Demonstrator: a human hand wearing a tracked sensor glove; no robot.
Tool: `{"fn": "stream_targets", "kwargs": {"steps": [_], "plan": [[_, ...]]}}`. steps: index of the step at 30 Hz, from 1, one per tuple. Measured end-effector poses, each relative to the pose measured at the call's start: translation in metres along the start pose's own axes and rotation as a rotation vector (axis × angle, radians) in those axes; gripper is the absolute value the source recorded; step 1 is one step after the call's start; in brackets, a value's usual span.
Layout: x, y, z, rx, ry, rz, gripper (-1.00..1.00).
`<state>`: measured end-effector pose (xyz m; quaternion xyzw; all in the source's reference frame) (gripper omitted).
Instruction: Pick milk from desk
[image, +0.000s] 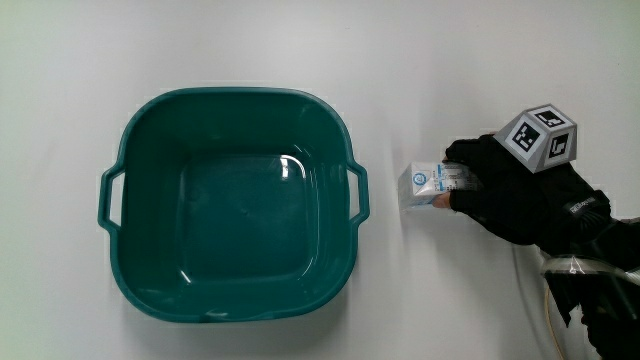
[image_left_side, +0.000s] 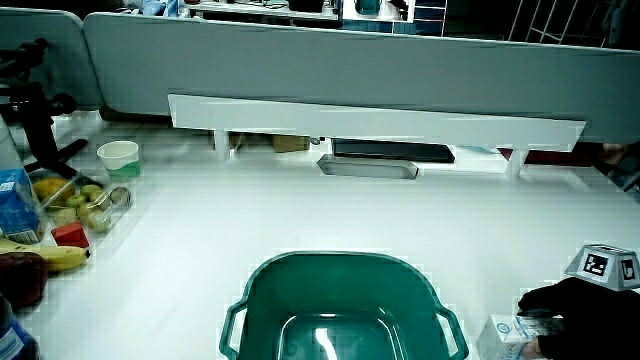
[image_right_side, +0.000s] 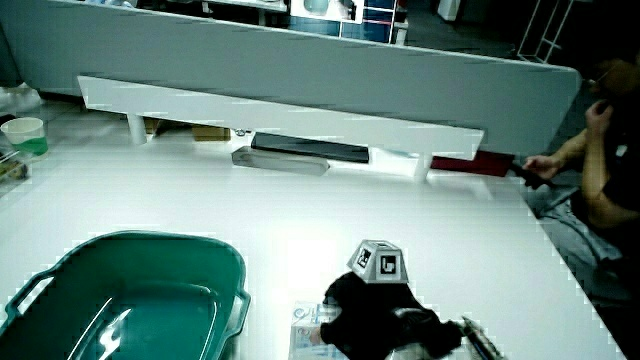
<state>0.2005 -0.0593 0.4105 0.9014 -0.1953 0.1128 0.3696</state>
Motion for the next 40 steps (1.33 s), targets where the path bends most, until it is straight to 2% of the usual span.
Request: {"fn": "stream_targets", "kwargs": {"steps": [1, 5, 6, 9, 19, 24, 26, 27, 32, 34, 37, 40], "plan": [[-0.001, 0.0, 0.001, -0.004, 0.012, 0.01, 1.0], [-0.003, -0.004, 0.005, 0.01, -0.003, 0.012, 1.0], [-0.004, -0.006, 0.007, 0.016, 0.011, 0.016, 1.0], [-0.009, -0.011, 0.014, 0.032, -0.003, 0.027, 1.0], [-0.028, -0.027, 0.042, 0.118, -0.025, 0.067, 1.0], [-0.042, -0.031, 0.052, 0.144, -0.039, 0.098, 1.0], [-0.053, -0.035, 0.06, 0.17, -0.066, 0.099, 1.0], [-0.058, -0.036, 0.062, 0.178, -0.081, 0.11, 1.0], [-0.074, -0.036, 0.067, 0.182, -0.073, 0.161, 1.0], [-0.089, -0.041, 0.073, 0.204, -0.106, 0.186, 1.0], [-0.097, -0.04, 0.074, 0.208, -0.105, 0.203, 1.0], [-0.11, -0.037, 0.077, 0.189, -0.048, 0.303, 1.0]]}}
